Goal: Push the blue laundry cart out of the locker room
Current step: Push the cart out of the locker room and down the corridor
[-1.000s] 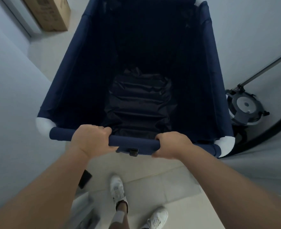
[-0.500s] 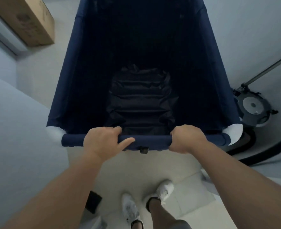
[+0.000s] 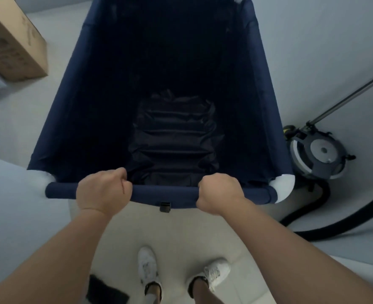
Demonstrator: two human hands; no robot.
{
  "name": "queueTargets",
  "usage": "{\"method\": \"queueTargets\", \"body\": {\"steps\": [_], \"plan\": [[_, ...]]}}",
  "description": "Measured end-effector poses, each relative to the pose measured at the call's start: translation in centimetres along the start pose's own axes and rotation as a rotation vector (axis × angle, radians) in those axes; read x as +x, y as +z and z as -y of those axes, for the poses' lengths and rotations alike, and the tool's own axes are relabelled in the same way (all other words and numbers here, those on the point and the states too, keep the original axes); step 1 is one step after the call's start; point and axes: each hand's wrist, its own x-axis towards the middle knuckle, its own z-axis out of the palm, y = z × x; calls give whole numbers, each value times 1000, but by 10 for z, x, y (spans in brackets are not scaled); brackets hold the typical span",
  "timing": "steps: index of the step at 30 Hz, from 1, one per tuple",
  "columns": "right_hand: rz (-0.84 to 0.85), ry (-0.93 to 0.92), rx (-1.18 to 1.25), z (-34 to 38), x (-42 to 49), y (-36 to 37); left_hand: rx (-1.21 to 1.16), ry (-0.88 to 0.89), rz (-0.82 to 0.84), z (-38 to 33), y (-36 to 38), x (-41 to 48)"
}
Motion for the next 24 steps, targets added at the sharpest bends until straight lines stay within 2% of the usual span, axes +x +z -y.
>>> {"method": "queueTargets", "body": {"steps": [8, 24], "plan": [[-4, 163, 77, 27, 7, 8, 1, 208, -6, 25, 1, 53], [-92, 228, -12, -59, 49, -30, -6, 213, 29, -49, 17, 120]]}}
